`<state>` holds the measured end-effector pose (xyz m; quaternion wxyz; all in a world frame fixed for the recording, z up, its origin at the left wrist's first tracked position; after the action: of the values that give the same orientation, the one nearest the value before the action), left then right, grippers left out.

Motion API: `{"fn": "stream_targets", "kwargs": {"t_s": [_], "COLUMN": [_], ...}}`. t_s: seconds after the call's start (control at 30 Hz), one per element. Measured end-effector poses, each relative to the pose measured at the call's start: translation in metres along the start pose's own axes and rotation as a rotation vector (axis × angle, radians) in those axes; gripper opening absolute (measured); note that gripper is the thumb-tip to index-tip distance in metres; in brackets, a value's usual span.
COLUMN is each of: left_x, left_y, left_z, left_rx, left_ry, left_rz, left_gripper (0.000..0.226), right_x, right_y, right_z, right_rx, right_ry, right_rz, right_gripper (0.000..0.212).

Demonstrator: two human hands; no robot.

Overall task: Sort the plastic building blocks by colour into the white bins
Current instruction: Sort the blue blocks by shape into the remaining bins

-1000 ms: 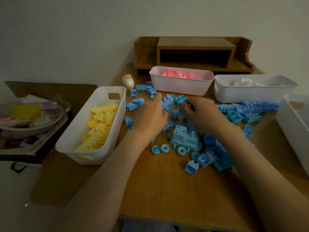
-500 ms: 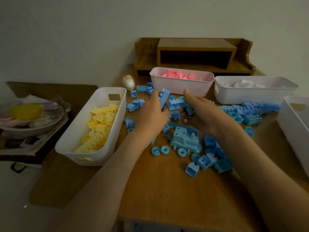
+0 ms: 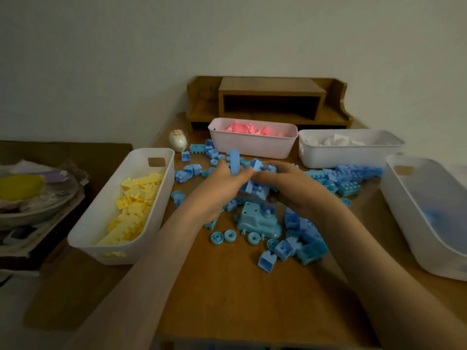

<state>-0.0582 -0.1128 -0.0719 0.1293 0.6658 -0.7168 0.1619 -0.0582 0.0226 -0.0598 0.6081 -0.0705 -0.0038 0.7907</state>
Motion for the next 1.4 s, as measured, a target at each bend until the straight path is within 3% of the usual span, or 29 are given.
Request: {"fn": "stream_targets", "kwargs": {"t_s": [0.3, 0.43, 0.67, 0.77, 0.97, 1.07, 1.23, 1.4], "left_x": [-0.058, -0.107, -0.187, -0.207, -0.226, -0.233, -0.241, -0.226], "left_y": [-0.005, -0.004, -0.013, -0.019, -0.029, -0.028, -0.028, -0.031], "left_z": [-0.078, -0.104, -0.132, -0.137, -0.146, -0.146, -0.136, -0.140], "left_rx": [-0.079, -0.130, -0.285, -0.352, -0.571, -0.607, -0.567, -0.591], "left_ry": [-0.003, 0.022, 0.488, 0.616, 0.888, 1.002, 1.434, 1.308], "left_rz": [0.200, 0.231, 0.174, 0.106, -0.090, -0.003, 0.306, 0.309], "left_gripper": [0.029, 0.034, 0.036, 0.034, 0.035, 0.046, 0.063, 0.052], "right_x": [0.060, 0.107, 0.174, 0.184, 0.193, 0.199, 0.203, 0.192], "right_y": [-0.038, -0.064, -0.101, -0.111, -0.113, -0.112, -0.116, -0.115], "right_z": [0.054, 0.071, 0.075, 0.070, 0.072, 0.070, 0.057, 0.056], "right_rx": [0.144, 0.122, -0.039, -0.127, -0.122, -0.139, -0.173, -0.138], "right_ry": [-0.298, -0.483, -0.874, -1.000, -1.136, -1.196, -1.297, -1.328], "right_rz": [-0.253, -0.413, -0.644, -0.642, -0.603, -0.557, -0.335, -0.224], "right_gripper": [0.029, 0.029, 0.024, 0.031, 0.036, 0.039, 0.057, 0.059]}}
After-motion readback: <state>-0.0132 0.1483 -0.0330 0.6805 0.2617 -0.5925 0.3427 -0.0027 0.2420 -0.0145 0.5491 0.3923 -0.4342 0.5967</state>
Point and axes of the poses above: each hand's wrist, its own y-axis towards the middle knuckle, its own x-axis out of the back of the hand, z = x × y, the point moved 2 cm from there along y, towards the middle knuckle, and after that the axes turned 15 degrees about y, right-handed, at the moved point
